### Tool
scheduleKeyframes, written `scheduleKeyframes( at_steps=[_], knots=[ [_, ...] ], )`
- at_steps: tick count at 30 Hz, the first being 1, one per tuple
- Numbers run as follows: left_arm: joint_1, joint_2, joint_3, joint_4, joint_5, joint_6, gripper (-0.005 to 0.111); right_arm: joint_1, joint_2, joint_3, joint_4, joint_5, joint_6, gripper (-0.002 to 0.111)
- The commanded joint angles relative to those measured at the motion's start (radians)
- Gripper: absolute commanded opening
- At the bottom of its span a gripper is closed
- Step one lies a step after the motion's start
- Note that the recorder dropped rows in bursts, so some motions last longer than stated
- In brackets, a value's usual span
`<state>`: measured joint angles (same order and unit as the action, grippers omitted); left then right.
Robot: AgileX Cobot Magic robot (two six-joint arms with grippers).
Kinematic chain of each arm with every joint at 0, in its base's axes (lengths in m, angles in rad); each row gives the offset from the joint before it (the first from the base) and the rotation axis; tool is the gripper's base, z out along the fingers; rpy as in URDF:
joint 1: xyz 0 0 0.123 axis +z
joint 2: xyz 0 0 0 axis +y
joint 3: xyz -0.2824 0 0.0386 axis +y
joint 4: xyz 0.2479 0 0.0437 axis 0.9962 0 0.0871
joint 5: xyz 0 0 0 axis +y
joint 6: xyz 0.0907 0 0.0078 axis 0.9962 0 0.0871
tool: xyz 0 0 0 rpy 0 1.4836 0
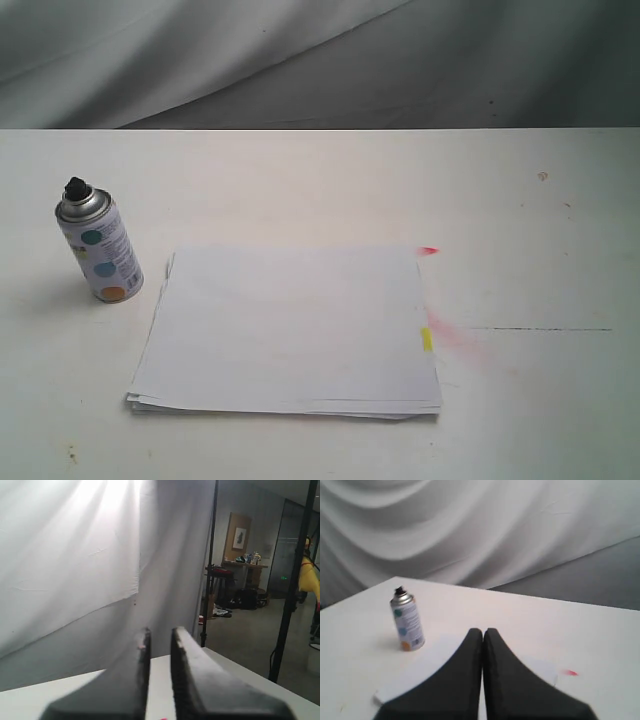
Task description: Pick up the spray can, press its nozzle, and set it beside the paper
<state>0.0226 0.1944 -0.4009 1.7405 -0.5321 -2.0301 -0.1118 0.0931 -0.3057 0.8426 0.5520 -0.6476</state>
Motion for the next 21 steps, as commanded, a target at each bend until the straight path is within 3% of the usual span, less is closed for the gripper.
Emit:
scheduleKeyframes(
  at_steps=[1,14,21],
  knots=[
    [-0.003,-0.004,0.007,0.004,-0.036,-0.008,0.0,-0.006,-0.004,0.11,0.131,-0.23,-0.006,0.0],
    [-0.003,-0.004,0.202,0.004,-0.02,-0.01,0.0,-0.006,-0.004,0.198,0.152,-0.326,-0.085,0.0],
    [-0.003,-0.004,0.235,0.004,-0.105,-0.01,0.0,-0.006,-0.004,0.198,0.152,-0.301,-0.081,0.0]
  ],
)
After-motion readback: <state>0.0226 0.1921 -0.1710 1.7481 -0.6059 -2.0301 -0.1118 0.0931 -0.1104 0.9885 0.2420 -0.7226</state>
